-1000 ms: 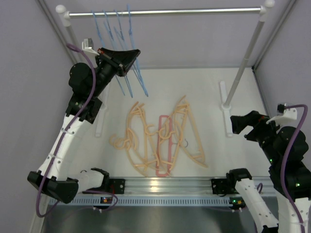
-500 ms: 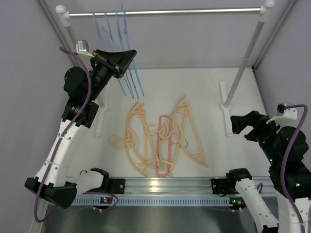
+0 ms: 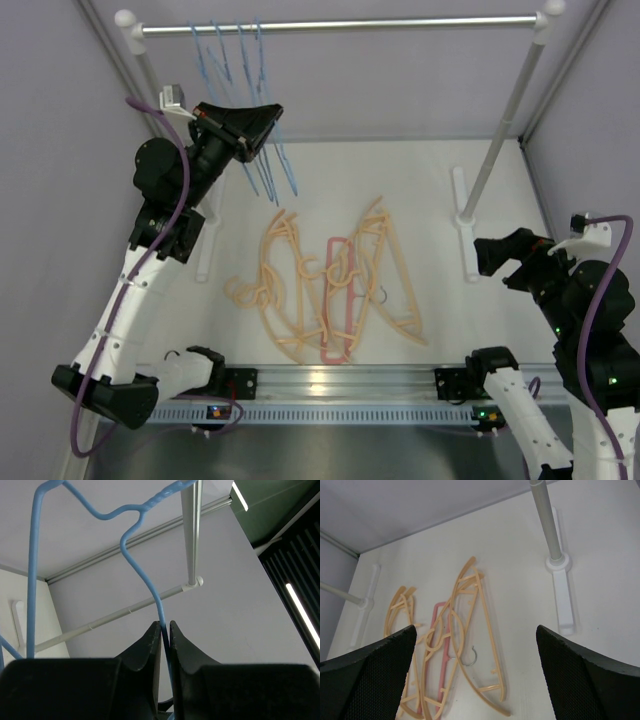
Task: Organize the hangers
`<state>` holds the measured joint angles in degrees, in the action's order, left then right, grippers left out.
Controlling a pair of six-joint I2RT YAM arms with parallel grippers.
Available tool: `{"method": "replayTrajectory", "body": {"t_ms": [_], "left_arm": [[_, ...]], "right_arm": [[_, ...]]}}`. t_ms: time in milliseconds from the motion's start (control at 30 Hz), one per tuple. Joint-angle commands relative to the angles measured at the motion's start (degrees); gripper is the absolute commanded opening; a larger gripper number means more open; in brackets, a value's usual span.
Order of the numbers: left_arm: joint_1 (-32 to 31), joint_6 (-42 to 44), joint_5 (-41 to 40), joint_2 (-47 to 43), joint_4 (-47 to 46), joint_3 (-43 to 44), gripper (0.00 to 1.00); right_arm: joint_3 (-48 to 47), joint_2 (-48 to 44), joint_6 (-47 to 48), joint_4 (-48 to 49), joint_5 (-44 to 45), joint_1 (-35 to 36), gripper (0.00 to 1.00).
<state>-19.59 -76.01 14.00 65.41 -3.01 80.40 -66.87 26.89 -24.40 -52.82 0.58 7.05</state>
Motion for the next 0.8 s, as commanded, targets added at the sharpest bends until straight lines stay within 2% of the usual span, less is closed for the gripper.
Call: {"method": "replayTrajectory", "body": {"t_ms": [0,400,667,767], "left_arm": [[0.26,-0.63,0.77,-0.1,-3.15,0.02,0.17],[0.26,-0.72,1.12,-0.8,-3.15,-0.24,0.26],[0.17,-0.02,1.91,-1.69,-2.97,-0.16,0.39],[0.26,0.33,2.35,-2.3,-2.8,-0.16,0.4]], "right_arm": [[-1.59,0.09,1.2,-1.06,-0.23,-0.46,0.99],[-1.77,-0.44,1.02,-1.76,-0.23,-0.54,0.99],[-2.03,-0.88,1.02,-2.03,-0.14,-0.46,0.99],[-2.12,-0.88,0.85,-1.94,-1.71,-0.54,1.0]]}}
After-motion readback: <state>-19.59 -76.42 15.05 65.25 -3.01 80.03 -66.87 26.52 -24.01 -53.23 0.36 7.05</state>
